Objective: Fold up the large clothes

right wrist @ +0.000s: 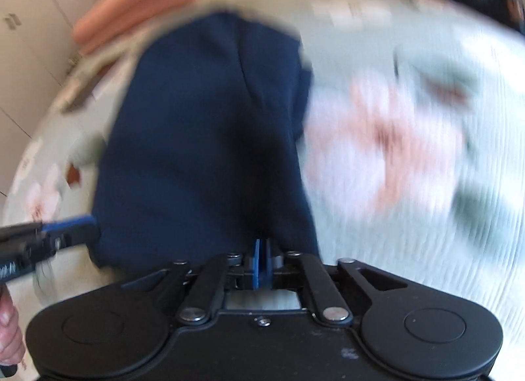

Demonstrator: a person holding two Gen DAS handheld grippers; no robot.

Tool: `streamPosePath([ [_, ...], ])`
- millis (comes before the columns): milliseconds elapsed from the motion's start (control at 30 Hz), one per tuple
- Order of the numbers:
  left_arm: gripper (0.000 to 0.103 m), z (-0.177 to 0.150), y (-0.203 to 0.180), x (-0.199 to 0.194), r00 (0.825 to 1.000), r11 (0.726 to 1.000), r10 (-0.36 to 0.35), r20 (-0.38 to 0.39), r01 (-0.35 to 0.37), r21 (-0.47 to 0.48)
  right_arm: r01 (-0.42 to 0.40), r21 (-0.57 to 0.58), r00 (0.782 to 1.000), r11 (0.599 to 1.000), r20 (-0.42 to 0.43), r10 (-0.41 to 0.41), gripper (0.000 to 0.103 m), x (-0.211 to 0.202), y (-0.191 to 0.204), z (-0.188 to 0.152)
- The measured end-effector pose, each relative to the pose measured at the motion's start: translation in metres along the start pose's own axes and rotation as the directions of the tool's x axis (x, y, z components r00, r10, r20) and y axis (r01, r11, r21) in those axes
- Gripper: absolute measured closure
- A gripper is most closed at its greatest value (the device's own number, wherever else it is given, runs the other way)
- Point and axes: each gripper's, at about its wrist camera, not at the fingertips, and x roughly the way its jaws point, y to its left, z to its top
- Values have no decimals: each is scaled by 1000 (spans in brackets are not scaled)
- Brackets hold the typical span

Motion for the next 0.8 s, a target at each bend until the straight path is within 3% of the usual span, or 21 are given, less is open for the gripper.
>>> streamPosePath([
  [67,86,9,5,9,1000,1000,30,7,-30,2,-86,33,996,996,33,85,90,12,2,40],
  [133,86,12,10,27,997,998,67,-32,-66,15,-169,59,984,984,72,165,90,38,5,78],
  [200,86,5,10,43,993,994,99,-68,-95,58,-131,44,990,990,61,128,90,77,11,107],
  [233,87,0,9,45,991,992,111,-73,-105,76,-72,50,997,996,9,72,96,102,12,117],
  [267,86,-3,10,44,992,992,103,-68,-98,74,-46,74,997,996,-52,50,103,123,7,123],
  [300,86,-6,11,40,994,995,87,-61,-83,56,-57,125,994,990,-82,68,103,140,0,124],
  [367,86,-12,15,31,996,997,77,-41,-76,19,-105,203,992,974,-52,118,103,140,-10,121],
  [433,84,-16,20,13,996,996,87,-1,-87,-37,-136,204,990,969,-3,139,103,121,-16,115],
  [500,73,-17,24,-6,992,990,119,48,-115,-78,-142,180,990,973,37,137,91,95,-22,105],
  [533,62,-16,27,-12,990,988,128,62,-122,-93,-151,163,988,975,60,143,66,82,-22,99],
  [567,47,-15,30,-17,989,986,132,73,-124,-114,-153,148,986,977,87,141,29,68,-24,91],
  [600,38,-13,35,-21,989,983,127,80,-115,-145,-145,135,985,980,109,131,17,59,-21,84],
  [633,22,-12,40,-22,990,980,110,85,-94,-177,-146,118,983,982,133,130,13,48,-20,76],
  [667,15,-9,45,-21,992,976,94,86,-75,-202,-152,102,980,983,145,136,13,43,-17,71],
  [800,14,4,67,5,998,956,58,18,-51,-290,-124,61,988,990,99,118,7,41,-23,57],
])
